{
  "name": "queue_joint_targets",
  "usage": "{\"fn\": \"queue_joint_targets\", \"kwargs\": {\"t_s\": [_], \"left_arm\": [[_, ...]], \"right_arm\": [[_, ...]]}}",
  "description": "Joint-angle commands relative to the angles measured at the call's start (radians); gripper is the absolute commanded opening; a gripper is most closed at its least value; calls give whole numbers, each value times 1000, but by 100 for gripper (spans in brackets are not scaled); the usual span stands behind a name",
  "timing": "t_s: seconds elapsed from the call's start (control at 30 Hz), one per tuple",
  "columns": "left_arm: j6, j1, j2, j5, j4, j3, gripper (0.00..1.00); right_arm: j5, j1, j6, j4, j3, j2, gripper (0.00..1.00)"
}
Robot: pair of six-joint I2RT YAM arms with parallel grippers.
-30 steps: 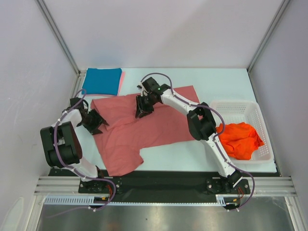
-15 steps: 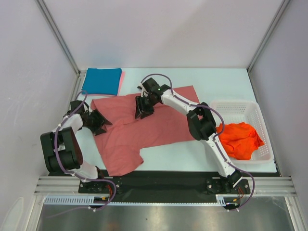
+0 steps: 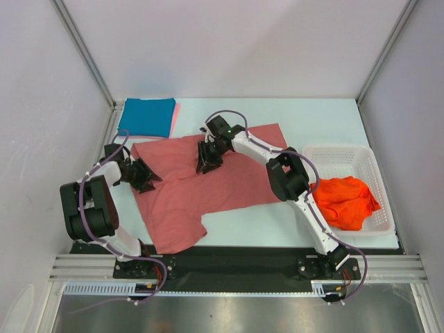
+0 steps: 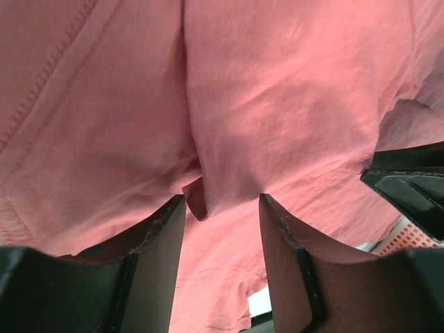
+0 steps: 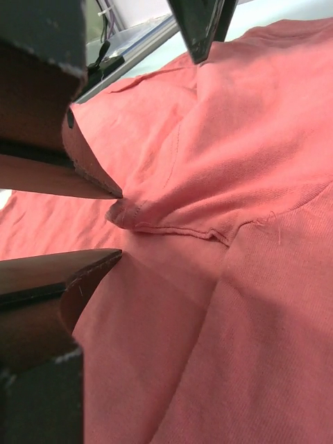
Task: Fold and stack the t-shirts
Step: Fold the tshirt
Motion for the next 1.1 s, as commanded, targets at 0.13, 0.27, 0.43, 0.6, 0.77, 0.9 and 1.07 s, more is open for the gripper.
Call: {"fn": "queue_joint_targets", "kwargs": {"t_s": [0.13,0.27,0.43,0.6,0.77,0.9,1.07], "left_arm": [[24,-8,33,40,34,58,36],[18,-10,-5,48,11,54,26],[-2,-10,-67,68,-64,71,22],[-35,-7,-101,74,-139,52,17],[-52,16,-101,19,-176,25,47],[-45,48,-98,-105,-188,41,70],[-20,38,-82,-66,-182,130,59]], "right_arm": [[-37,9,33,38,38,11,33],[-44,9,42,46,55,14,12],[-32,3,67,9,81,-6,0],[-77,-18,128,14,43,-57,0],[-104,-38,123,-32,24,-58,0],[-72,-60,65,-61,17,-59,29],[-28,-61,-39,-156,107,-45,30]]}}
